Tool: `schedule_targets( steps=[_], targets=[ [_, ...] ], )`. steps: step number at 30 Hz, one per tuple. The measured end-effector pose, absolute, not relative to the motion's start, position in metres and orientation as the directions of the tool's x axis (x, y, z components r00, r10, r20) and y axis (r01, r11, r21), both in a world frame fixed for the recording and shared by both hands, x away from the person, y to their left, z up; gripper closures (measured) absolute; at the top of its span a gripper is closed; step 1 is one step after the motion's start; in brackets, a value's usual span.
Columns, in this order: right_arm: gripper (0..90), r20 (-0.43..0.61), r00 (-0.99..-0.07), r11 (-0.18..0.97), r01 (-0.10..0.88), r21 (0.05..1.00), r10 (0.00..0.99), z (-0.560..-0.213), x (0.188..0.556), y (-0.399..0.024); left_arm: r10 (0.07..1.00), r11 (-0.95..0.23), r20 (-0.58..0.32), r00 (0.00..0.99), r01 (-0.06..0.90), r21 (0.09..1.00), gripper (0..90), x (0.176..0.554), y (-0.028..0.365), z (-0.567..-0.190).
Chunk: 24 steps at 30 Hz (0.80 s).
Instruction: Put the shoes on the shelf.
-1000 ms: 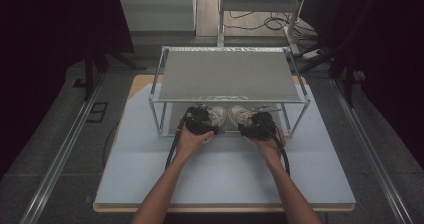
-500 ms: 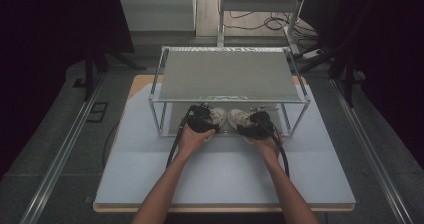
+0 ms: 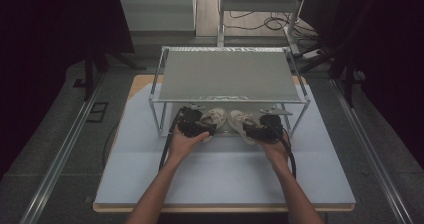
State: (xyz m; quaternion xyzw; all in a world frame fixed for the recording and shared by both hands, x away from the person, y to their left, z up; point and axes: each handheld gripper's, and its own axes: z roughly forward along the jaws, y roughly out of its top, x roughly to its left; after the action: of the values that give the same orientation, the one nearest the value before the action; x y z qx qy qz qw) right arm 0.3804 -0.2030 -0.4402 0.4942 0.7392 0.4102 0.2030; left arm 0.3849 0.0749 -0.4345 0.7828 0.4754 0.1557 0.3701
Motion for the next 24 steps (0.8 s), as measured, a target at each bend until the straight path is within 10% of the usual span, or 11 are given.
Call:
schedule_targets(
  steps=[5, 16, 24],
  targets=[
    [33.6, 0.118, -0.442, 0.141, 0.511, 0.848, 0.889, -0.430, 0.356, -0.223, 0.862, -0.221, -0.138, 0.488, 0.606, 0.764, 21.8, 0.357, 0.094, -0.427],
    [62.4, 0.136, -0.456, 0.154, 0.543, 0.825, 0.880, -0.444, 0.339, -0.260, 0.866, -0.246, -0.124, 0.485, 0.628, 0.739, 64.4, 0.333, 0.132, -0.446],
    [80.6, 0.129, -0.476, 0.197, 0.575, 0.794, 0.870, -0.466, 0.337, -0.263, 0.853, -0.240, -0.175, 0.492, 0.667, 0.706, 79.6, 0.338, 0.134, -0.466]
  ],
)
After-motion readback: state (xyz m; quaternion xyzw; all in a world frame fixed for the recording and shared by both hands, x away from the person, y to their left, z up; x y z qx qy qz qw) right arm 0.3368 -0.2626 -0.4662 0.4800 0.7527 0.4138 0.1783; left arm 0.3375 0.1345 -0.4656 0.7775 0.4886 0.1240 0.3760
